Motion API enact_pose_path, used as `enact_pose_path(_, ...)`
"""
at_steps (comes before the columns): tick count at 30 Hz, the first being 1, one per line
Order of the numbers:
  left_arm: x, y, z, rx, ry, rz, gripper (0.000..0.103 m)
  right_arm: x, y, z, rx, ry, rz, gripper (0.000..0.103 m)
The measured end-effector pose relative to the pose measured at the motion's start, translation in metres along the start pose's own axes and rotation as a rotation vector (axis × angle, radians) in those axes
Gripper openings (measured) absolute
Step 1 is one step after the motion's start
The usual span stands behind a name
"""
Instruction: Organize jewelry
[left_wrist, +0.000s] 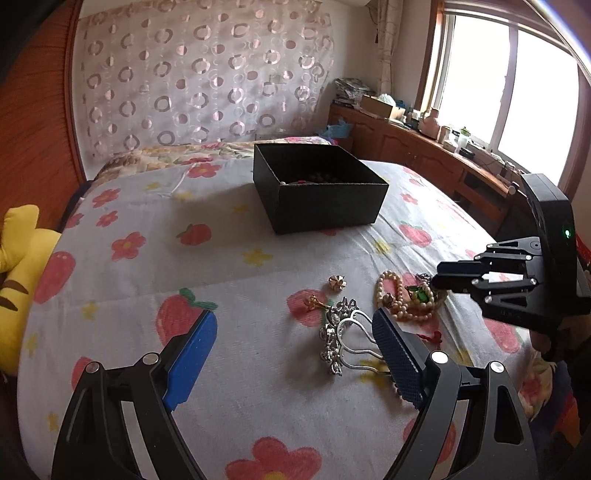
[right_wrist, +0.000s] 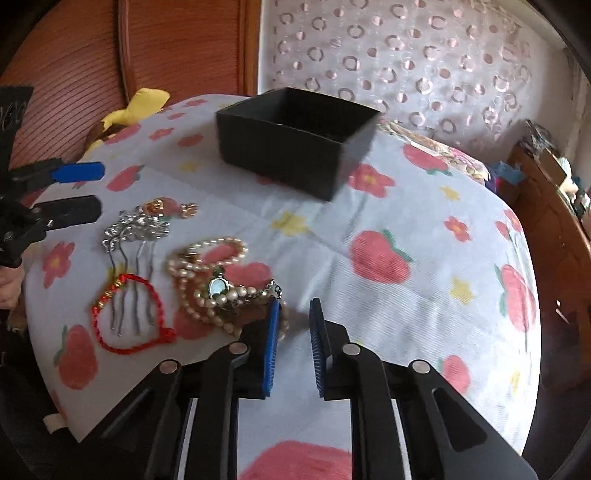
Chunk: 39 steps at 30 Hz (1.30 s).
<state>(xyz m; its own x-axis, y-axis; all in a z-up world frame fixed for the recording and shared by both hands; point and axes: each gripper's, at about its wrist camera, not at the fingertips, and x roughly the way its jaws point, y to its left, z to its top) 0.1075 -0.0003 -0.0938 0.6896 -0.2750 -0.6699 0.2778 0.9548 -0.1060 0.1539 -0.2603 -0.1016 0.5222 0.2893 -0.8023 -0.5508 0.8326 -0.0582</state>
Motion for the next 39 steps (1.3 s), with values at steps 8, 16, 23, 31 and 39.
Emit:
enact_pose_path(8, 0.0, -0.002, 0.0, 0.007, 0.013, 0.0, 0.083, -0.003, -0.005, -0.006, -0.009, 0.006, 0.024, 0.006)
enact_pose_path(16, 0.004, -0.002, -0.002, 0.001, 0.025, 0.003, 0.083, -0.041, 0.0, 0.01, -0.023, -0.13, 0.041, 0.006)
enact_pose_path(23, 0.005, -0.001, -0.003, 0.0, 0.026, 0.002, 0.083, -0.076, 0.002, 0.031, -0.043, -0.221, 0.04, 0.006)
enact_pose_path(31, 0.003, -0.005, -0.007, 0.0, 0.03, -0.013, 0.083, -0.109, 0.002, 0.052, -0.053, -0.331, 0.025, 0.006)
enact_pose_path(39, -0.002, -0.011, -0.014, 0.002, 0.042, -0.036, 0.083, -0.141, 0.001, 0.072, -0.07, -0.425, -0.008, 0.006)
